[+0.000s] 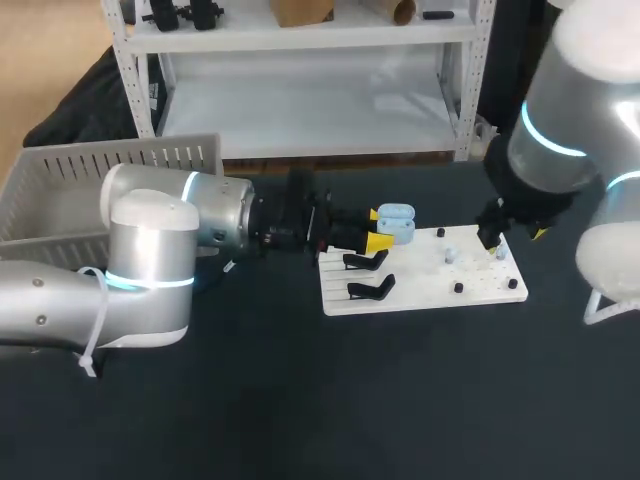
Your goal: Pick up each earbud case from the left stands, insert the matching earbuds, close the lid, and place the case in the box.
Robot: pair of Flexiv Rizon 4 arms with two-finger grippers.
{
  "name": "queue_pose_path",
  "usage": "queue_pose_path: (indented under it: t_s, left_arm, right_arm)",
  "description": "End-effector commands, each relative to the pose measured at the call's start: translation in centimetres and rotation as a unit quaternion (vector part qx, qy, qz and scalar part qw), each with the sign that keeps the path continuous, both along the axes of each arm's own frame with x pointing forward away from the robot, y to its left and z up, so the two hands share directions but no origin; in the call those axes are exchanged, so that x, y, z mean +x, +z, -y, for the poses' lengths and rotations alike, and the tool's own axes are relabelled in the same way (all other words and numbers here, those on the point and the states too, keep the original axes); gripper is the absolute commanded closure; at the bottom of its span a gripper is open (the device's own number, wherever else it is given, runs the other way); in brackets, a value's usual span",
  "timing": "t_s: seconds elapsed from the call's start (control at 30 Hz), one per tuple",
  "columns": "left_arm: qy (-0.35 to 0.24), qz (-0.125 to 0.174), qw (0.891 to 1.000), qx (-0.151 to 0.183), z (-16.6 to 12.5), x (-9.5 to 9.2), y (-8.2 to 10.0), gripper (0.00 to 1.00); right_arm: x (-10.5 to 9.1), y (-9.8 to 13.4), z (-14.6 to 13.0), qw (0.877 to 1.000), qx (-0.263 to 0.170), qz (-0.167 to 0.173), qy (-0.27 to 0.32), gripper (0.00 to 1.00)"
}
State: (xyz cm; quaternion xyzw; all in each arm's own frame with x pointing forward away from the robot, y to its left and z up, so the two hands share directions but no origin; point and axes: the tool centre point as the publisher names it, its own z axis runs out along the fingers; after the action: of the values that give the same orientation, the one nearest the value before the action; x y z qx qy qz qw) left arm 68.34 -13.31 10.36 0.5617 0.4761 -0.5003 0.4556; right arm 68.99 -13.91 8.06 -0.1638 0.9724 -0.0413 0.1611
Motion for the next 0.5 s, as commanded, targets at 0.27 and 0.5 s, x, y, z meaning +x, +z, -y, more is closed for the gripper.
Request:
queue_pose_path:
  t_s: [0.27,0.5]
  left_arm:
    - [-0.001,0.0,1.0,-0.001,0.0,0.1,-0.1,1.0]
    - [-0.001,0.0,1.0,-0.001,0.0,0.1,-0.1,1.0]
  right_arm:
    - [2.4,-3.3,0.4,0.999,-0.039,-0.024,-0.028,0.51]
    - [2.6,-4.3,0.2,0.998,-0.037,-0.03,-0.034,0.46]
